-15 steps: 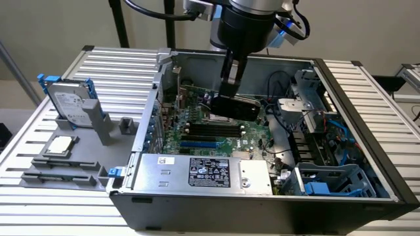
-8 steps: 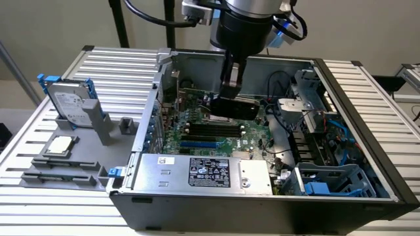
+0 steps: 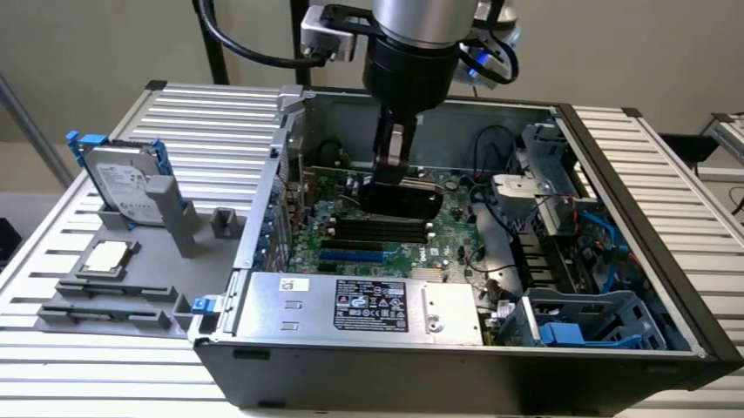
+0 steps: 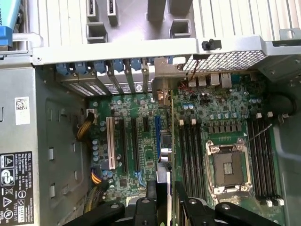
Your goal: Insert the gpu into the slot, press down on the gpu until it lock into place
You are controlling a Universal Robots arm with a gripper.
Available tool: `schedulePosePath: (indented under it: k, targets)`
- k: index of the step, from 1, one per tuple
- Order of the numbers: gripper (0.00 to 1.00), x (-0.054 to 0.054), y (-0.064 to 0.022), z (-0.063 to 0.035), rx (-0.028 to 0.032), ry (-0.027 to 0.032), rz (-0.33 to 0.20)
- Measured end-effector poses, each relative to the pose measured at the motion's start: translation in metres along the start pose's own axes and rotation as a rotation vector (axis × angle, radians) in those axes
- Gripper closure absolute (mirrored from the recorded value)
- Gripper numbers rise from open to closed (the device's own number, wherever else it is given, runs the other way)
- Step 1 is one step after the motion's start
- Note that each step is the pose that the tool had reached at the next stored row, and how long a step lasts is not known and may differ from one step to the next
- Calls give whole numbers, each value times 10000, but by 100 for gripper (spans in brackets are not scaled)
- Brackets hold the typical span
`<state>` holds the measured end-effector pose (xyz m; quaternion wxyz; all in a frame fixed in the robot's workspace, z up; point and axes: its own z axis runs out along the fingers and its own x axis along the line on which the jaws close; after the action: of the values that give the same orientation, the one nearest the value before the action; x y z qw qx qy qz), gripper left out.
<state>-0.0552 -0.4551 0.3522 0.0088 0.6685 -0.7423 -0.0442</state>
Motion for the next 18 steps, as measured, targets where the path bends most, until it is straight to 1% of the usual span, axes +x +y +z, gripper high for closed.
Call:
schedulePosePath:
  k: [7,15,18]
  targets:
    - [74,19,95,133,-12,17,-272]
    - [74,36,132,282,-37,28,-761]
    - [74,40,131,336,-38,22,-797]
